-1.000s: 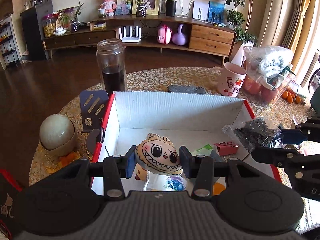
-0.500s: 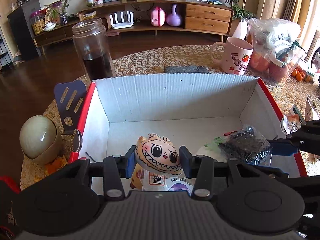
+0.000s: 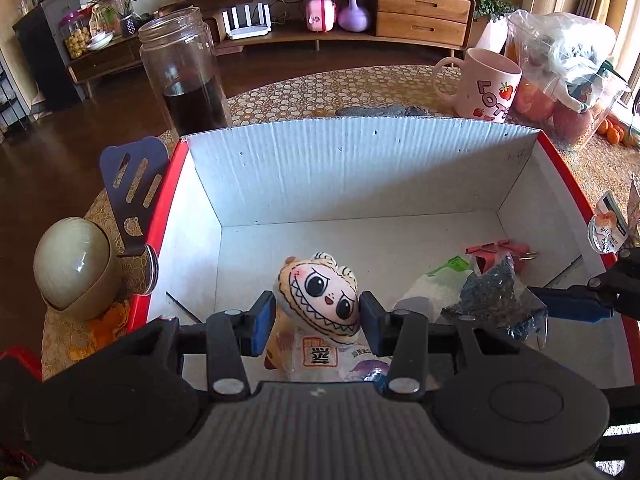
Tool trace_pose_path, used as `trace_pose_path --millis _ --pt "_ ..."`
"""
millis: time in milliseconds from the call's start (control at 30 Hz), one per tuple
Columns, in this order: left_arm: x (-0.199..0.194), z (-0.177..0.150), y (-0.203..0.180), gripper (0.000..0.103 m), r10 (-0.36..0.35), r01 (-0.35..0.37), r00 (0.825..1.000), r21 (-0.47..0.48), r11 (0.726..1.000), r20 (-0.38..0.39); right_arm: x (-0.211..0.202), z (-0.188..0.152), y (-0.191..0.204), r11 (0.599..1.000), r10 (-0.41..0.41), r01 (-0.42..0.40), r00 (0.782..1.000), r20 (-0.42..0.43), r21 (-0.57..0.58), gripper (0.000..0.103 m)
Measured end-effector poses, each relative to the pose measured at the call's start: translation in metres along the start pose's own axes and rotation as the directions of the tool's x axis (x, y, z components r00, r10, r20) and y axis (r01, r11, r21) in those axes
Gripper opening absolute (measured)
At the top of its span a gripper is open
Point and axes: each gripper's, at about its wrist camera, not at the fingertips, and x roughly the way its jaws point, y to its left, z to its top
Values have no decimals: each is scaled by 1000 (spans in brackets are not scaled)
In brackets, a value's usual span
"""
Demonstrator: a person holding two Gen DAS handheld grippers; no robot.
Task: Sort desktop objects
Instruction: 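Open left tool releasing plush while right tool releases mesh bag in box, then withdraw both tools from the box back over the table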
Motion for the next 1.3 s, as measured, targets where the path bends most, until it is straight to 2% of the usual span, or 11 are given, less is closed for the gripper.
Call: trace_pose_path --millis 100,167,400,667,900,1167,1300 --pt "1 -1 0 46 4 -4 1000 -3 1000 -12 -3 0 -2 1000 8 -8 1000 3 4 46" --pt "0 -1 -1 54 8 -8 1000 -8 1000 -11 -5 -1 -3 1000 9 -9 1000 7 6 52" --pt "-15 -3 -4 64 8 -8 1000 -19 1000 10 -21 -3 -8 1000 16 -16 999 29 16 63" --pt "-42 -10 -9 64 1 0 1000 -24 1000 28 -46 -6 -14 999 22 -25 998 59 36 66" --pt "-75 -16 -16 64 -23 24 999 -10 1000 42 -75 -12 -17 999 21 -26 995 102 44 75" --pt "-126 -20 -20 64 -66 65 997 20 998 49 -116 -22 -22 996 50 -62 985 166 68 84" --pt "-148 -21 -25 64 -66 64 996 34 997 56 -136 -29 -25 994 60 -77 979 196 76 86"
